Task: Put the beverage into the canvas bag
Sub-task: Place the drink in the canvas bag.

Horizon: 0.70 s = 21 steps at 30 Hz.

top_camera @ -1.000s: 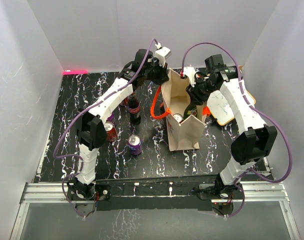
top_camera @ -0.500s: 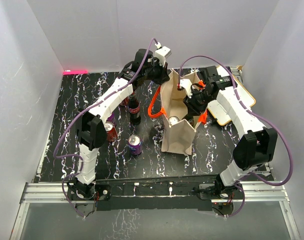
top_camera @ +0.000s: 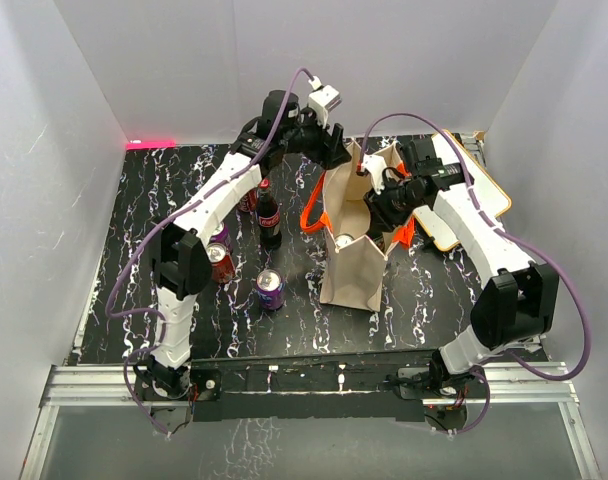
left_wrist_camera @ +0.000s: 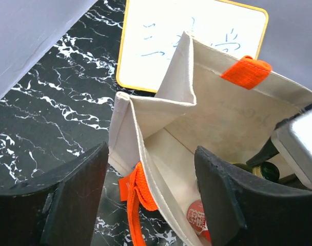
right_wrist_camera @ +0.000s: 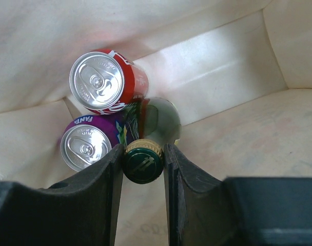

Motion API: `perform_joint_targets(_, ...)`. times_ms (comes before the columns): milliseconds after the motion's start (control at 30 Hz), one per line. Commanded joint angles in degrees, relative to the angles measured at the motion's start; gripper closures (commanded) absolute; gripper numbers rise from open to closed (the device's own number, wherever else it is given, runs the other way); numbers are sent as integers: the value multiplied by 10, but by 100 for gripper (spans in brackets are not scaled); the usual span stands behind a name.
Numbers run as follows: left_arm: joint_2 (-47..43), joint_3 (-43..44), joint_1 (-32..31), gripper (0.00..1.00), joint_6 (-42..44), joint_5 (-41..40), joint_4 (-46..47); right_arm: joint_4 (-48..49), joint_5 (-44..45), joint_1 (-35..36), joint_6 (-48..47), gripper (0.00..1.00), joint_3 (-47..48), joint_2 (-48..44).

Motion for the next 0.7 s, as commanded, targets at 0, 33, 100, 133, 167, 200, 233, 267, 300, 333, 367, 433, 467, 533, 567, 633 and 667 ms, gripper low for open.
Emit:
perform_joint_targets(0, -67, 8, 4, 31, 48, 64, -17, 78, -32, 6, 72, 92, -19, -49)
perform_joint_targets(33, -85, -12, 4, 29, 59, 70, -23, 82, -34, 5, 75, 92, -23, -55)
perform_joint_targets(100, -126, -61, 4, 26, 82, 87, -22, 89, -38, 5, 80, 92, -35, -67)
perform_joint_targets(133, -148, -85, 4, 25, 93, 100, -22, 95, -38, 5, 83, 92, -42, -74)
perform_joint_targets(167, -168, -109, 4, 24, 103, 109, -25, 100, -40, 5, 86, 92, -49, -80)
perform_joint_targets(200, -186, -126, 4, 23, 113, 115, -34, 103, -43, 5, 87, 92, -54, -86)
perform_joint_targets(233, -200, -139, 3, 22, 126, 122, -52, 107, -45, 6, 89, 92, -59, -91)
perform_joint_targets(267, -213, -151, 2, 21, 141, 131, -73, 113, -43, 5, 95, 92, -62, -96)
perform_joint_targets(300, -231, -163, 1, 20, 159, 138, -88, 118, -41, 5, 100, 92, -65, -99)
perform_joint_targets(333, -243, -175, 0, 20, 176, 147, -102, 121, -40, 5, 105, 92, -67, -102)
perform_joint_targets(367, -252, -184, -3, 19, 188, 157, -113, 124, -37, 5, 109, 92, -68, -104)
perform_joint_targets(433, -259, -181, -16, 19, 223, 173, -153, 131, -33, 5, 122, 92, -73, -108)
perform_joint_targets(467, -256, -169, -25, 19, 251, 176, -201, 133, -33, 5, 128, 92, -75, -109)
perform_joint_targets(533, -239, -133, -44, 18, 307, 178, -287, 138, -25, 5, 147, 92, -79, -110)
perform_joint_targets(567, -230, -112, -52, 17, 332, 182, -321, 137, -24, 4, 151, 92, -79, -109)
perform_joint_targets(633, -210, -86, -67, 17, 357, 189, -374, 140, -23, 5, 159, 92, -78, -111)
perform_joint_targets(667, -200, -74, -75, 16, 367, 191, -393, 142, -26, 5, 164, 92, -78, -113)
